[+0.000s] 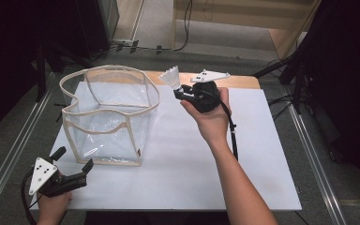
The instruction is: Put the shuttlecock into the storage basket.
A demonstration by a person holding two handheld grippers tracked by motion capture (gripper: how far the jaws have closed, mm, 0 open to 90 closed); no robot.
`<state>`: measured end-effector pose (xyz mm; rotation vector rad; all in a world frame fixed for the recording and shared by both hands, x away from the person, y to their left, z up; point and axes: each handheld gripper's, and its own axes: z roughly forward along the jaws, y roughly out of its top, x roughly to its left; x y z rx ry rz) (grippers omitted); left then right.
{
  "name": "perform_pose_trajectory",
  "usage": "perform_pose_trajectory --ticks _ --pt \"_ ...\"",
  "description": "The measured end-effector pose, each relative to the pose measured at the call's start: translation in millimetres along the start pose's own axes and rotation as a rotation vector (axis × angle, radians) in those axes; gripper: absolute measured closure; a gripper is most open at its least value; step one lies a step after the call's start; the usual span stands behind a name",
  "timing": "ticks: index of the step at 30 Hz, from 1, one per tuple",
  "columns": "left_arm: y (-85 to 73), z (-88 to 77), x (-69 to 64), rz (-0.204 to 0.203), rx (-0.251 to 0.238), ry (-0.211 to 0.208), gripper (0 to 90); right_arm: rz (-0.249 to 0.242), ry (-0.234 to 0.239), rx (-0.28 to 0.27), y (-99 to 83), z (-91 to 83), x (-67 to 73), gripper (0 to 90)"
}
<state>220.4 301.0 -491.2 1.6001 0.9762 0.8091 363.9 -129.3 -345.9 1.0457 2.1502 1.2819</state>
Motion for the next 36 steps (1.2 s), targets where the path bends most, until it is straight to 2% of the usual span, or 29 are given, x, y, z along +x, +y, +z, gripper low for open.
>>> perform_pose_trajectory --ticks 25,36 --pt "0.0 0.2 0.4 -0.007 -0.004 0.0 0.0 -0.012 0.075 -0.04 14.2 2.2 26.2 63.0" --pt "0.0 -0.1 0.8 -0.006 -0.005 -0.003 0.0 -0.033 0.111 -0.045 17.1 4.2 40.7 63.0"
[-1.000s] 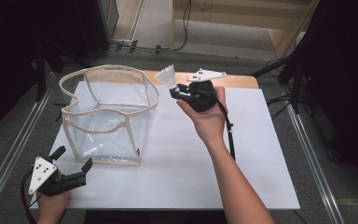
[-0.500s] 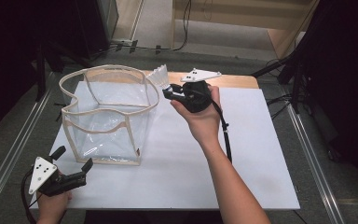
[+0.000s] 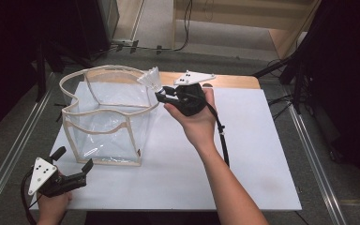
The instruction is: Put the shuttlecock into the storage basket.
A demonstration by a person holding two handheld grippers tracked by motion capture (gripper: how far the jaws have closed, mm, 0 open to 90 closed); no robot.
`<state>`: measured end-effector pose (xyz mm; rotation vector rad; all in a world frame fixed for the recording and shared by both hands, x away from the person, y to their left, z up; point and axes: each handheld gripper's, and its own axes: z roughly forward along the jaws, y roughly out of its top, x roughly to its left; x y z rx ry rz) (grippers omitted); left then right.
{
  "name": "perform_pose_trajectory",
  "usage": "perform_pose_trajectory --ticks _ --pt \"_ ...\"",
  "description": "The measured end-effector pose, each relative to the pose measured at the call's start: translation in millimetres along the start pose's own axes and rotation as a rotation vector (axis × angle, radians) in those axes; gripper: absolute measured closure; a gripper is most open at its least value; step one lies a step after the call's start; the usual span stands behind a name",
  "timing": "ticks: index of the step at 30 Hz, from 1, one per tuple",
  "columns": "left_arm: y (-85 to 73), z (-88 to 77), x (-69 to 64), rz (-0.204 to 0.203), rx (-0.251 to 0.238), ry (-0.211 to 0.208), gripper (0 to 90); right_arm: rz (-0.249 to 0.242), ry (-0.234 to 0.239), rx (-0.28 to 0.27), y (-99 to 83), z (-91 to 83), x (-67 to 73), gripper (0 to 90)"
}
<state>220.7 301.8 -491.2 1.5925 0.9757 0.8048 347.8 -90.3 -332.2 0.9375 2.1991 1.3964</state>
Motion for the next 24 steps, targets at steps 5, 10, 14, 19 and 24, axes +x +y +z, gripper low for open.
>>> perform_pose_trajectory --ticks 5,10,14,19,24 --pt "0.0 -0.4 0.4 -0.005 -0.001 -0.001 0.0 0.012 0.03 -0.001 -0.7 4.2 4.9 63.0" --pt "0.0 -0.5 0.5 -0.005 -0.002 -0.001 0.0 0.02 0.071 0.002 -2.1 10.3 13.6 62.9" --pt "0.0 -0.7 0.4 -0.005 0.0 -0.001 0.0 0.021 0.07 -0.009 -2.7 10.9 16.3 47.8" --pt "-0.1 -0.6 0.4 -0.007 -0.001 -0.002 0.0 0.042 0.105 -0.06 -4.6 2.0 12.4 22.7" --pt "-0.1 -0.6 0.3 -0.003 0.001 0.0 0.0 0.031 0.096 -0.057 -14.8 -11.0 6.4 7.4"
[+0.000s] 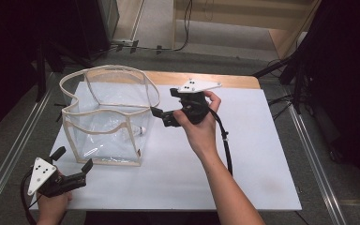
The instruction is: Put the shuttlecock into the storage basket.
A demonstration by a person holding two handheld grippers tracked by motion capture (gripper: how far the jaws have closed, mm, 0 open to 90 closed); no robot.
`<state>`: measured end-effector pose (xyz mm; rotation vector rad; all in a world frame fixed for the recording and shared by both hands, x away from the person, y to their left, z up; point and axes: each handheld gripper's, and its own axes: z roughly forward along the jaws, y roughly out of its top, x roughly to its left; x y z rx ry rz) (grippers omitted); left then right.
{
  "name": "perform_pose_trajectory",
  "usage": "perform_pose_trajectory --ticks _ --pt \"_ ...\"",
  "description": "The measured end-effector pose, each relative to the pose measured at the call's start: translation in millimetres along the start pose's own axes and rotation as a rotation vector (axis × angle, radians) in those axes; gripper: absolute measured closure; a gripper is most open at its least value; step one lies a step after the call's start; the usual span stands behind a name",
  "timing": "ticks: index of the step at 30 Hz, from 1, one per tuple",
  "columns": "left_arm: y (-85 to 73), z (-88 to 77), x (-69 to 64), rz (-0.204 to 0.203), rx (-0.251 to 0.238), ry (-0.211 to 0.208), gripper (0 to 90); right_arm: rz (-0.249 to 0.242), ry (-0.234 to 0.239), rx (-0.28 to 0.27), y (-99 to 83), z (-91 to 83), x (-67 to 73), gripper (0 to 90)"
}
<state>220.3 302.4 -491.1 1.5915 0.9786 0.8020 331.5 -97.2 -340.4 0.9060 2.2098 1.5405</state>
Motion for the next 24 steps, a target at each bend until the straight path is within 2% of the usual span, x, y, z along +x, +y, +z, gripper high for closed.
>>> perform_pose_trajectory --ticks 6,7,8,10,13,15,19,24 --pt "-0.1 0.0 -0.8 0.004 -0.003 0.002 0.0 -0.004 -0.042 -0.004 -14.0 -12.5 -2.4 7.3" --pt "-0.1 -0.1 -1.0 0.006 -0.001 0.004 0.0 -0.005 -0.071 0.001 -20.2 -16.3 -3.6 7.2" --pt "-0.1 -0.1 -1.1 0.007 -0.002 0.003 0.0 -0.005 -0.071 0.001 -20.2 -16.3 -3.6 7.2" --pt "-0.2 -0.3 -0.8 0.005 -0.004 0.002 0.0 -0.003 -0.067 0.01 -26.2 -19.3 -5.2 0.0" --pt "-0.1 -0.2 -0.9 0.007 -0.001 0.003 0.0 -0.015 -0.057 0.02 -33.9 -23.4 -5.5 0.0" --pt "-0.1 -0.1 -1.1 0.012 0.0 0.002 0.0 -0.024 -0.082 0.023 -39.0 -25.6 -4.4 0.0" --pt "-0.2 -0.2 -0.9 0.005 -0.003 0.001 0.0 -0.046 -0.099 0.027 -49.9 -27.9 -2.8 0.0" --pt "-0.2 -0.1 -1.2 0.007 -0.002 0.003 0.0 -0.036 -0.1 0.011 -63.7 -29.6 -3.4 0.0"
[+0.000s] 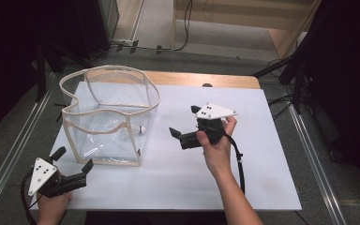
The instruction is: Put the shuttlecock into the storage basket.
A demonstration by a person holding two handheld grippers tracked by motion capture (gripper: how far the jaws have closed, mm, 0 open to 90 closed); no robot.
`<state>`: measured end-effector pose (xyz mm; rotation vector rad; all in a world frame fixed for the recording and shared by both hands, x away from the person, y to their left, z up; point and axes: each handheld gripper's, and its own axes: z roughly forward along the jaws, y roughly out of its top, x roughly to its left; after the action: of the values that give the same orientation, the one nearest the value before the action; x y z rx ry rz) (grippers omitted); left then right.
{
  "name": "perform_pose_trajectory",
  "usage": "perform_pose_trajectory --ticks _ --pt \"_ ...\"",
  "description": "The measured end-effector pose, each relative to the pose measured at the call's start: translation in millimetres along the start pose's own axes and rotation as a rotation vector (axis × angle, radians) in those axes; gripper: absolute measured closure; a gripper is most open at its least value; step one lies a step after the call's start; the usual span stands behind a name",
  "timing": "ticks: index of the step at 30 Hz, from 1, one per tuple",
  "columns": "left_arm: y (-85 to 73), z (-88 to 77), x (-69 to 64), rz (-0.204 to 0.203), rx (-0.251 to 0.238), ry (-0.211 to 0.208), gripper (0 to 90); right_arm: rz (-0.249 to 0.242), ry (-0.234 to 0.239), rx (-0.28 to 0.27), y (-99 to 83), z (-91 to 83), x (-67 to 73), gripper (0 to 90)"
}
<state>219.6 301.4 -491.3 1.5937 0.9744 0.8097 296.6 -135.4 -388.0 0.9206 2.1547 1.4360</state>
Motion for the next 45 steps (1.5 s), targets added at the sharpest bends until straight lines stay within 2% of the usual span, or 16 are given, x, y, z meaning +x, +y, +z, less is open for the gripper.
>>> perform_pose_trajectory --ticks 12,17,22,31,45 --pt "0.0 -0.1 -0.1 0.0 -0.002 0.0 0.0 0.039 -0.017 0.007 -28.2 -7.6 -6.7 0.0" --pt "0.0 -0.1 -0.2 0.0 0.0 0.0 0.0 0.018 -0.04 0.004 -39.0 -11.5 -10.1 0.0" --pt "-0.1 -0.2 -0.4 0.007 0.001 -0.003 0.0 0.033 -0.045 -0.006 -53.8 -15.0 -15.5 0.0" --pt "0.0 0.0 -0.5 0.008 0.004 -0.001 0.0 0.048 -0.037 -0.008 -68.7 -20.7 -20.6 0.0" --pt "0.0 -0.4 -0.5 0.007 0.004 -0.002 0.0 0.084 -0.068 0.003 -90.9 -36.1 -26.6 0.0"
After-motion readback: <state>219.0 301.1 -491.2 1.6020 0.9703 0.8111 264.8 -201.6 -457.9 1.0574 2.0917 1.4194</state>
